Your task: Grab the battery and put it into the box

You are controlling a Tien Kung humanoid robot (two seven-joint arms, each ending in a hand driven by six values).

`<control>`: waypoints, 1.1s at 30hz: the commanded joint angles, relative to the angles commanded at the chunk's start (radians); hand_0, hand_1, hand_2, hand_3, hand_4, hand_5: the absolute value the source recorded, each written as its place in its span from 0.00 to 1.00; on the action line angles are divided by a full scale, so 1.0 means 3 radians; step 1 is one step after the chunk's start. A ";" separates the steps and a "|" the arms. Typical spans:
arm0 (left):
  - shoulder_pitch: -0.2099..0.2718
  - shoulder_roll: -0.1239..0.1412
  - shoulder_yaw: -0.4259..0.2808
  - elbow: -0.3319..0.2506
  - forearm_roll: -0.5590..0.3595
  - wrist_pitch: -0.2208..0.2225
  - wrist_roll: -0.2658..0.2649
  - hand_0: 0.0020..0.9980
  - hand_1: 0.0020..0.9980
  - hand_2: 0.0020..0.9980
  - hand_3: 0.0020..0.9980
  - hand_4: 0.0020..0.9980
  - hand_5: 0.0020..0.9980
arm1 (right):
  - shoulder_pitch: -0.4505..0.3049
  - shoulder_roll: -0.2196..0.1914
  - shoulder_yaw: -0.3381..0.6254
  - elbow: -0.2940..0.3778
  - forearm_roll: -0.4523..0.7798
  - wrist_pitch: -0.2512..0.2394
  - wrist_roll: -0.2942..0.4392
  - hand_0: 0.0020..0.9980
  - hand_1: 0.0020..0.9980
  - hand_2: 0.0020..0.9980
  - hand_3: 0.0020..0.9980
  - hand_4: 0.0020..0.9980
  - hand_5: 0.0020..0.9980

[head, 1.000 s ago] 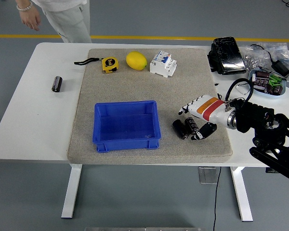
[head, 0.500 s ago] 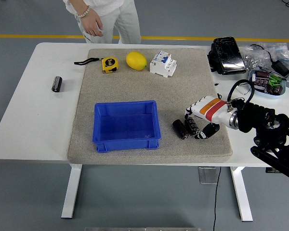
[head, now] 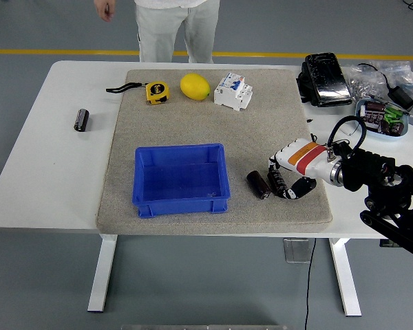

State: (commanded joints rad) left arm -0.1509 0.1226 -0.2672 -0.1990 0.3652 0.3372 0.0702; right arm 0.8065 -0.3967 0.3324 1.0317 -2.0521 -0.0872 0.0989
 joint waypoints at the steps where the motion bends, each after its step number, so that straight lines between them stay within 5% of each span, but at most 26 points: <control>1: 0.0000 -0.0001 -0.0005 0.0000 0.0008 -0.0001 0.0003 0.74 0.72 0.78 0.61 0.63 0.47 | -0.0002 -0.0001 0.0005 0.0006 0.0000 -0.0003 0.0000 0.54 0.58 0.60 0.57 0.80 0.28; 19: 0.0009 0.0006 -0.0108 0.0008 0.0143 -0.0010 0.0045 0.74 0.72 0.78 0.61 0.63 0.47 | 0.0001 -0.0058 0.0201 0.0209 -0.0030 -0.0009 -0.0028 0.53 0.55 0.57 0.54 0.74 0.24; 33: 0.0028 0.0009 -0.0172 0.0008 0.0225 -0.0019 0.0072 0.74 0.72 0.78 0.61 0.63 0.47 | 0.0124 0.0190 0.0498 0.0576 0.0181 -0.0103 -0.0115 0.53 0.55 0.57 0.53 0.73 0.24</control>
State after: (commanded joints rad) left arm -0.1427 0.1253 -0.3187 -0.1965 0.4327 0.3314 0.0918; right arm 0.8438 -0.3399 0.4818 1.2044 -1.9979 -0.1182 0.0643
